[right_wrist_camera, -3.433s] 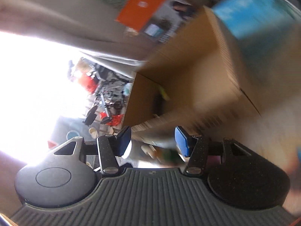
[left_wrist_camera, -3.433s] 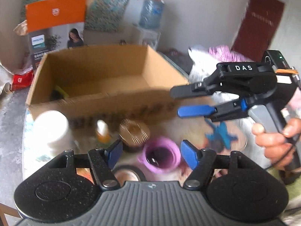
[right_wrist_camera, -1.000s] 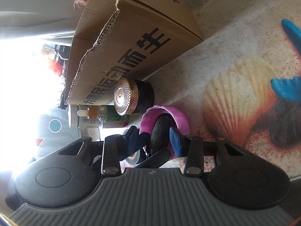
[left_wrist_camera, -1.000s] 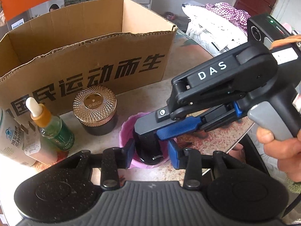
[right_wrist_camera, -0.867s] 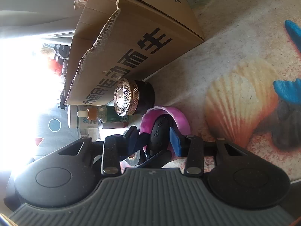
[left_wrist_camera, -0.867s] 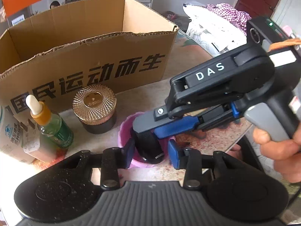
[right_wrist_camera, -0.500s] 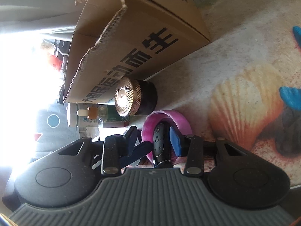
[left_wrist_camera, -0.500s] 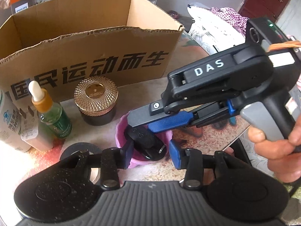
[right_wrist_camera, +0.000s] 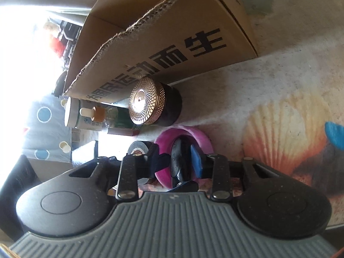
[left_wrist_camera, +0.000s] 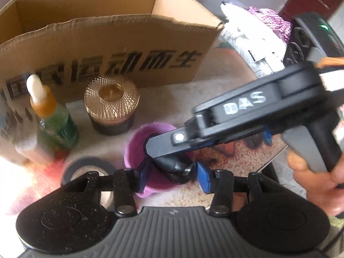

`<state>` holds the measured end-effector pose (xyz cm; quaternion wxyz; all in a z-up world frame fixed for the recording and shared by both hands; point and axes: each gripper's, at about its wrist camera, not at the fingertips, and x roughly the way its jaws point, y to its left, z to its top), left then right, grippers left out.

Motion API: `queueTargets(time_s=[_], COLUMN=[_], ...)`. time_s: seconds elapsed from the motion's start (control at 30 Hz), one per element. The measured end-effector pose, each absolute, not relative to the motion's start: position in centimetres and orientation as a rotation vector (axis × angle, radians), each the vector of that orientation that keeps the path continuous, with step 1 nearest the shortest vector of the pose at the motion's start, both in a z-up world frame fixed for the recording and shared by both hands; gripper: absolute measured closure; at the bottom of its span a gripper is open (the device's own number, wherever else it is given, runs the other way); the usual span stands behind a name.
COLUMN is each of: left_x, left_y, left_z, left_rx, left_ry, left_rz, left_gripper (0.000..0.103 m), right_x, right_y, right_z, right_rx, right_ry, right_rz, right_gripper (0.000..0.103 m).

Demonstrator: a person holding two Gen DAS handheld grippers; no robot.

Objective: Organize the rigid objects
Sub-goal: 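Carry the black cylinder with the right gripper into the box and release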

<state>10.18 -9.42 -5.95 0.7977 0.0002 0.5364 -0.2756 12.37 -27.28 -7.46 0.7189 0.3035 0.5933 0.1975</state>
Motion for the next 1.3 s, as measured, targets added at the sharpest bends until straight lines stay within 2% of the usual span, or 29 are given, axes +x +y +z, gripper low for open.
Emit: queueTargets(time_s=[0.2, 0.33, 0.53, 0.83, 1.07, 1.3], left_x=[10.0, 9.7, 8.7, 7.6, 9.8, 16.0], left_y=[-8.9, -8.8, -8.5, -7.2, -5.3, -2.1], left_z=[-6.0, -5.8, -3.9, 2.1, 7.0, 8.4], left_rx=[-0.019, -0.009, 0.012, 0.038, 0.024, -0.044], left_ry=[1.139, 1.125, 1.071, 0.914, 0.81, 0.856], left_rz=[-0.585, -0.575, -0.572, -0.546, -0.491, -0.441], left_gripper=[0.057, 0.066, 0.069, 0.069, 0.07, 0.07], right_x=[12.2, 11.6, 10.4, 9.1, 11.3, 17.5], right_y=[-27.4, -27.5, -27.8, -27.1, -25.8, -22.9], right_z=[-7.5, -7.7, -6.5, -0.4, 4.5, 7.3], right_rx=[0.718, 0.721, 0.716, 0.665, 0.638, 0.598], right_ry=[1.305, 1.293, 1.233, 1.079, 0.956, 0.909], right_rz=[0.488, 0.483, 0.493, 0.565, 0.651, 0.722], right_gripper=[0.083, 0.083, 0.083, 0.083, 0.083, 0.083])
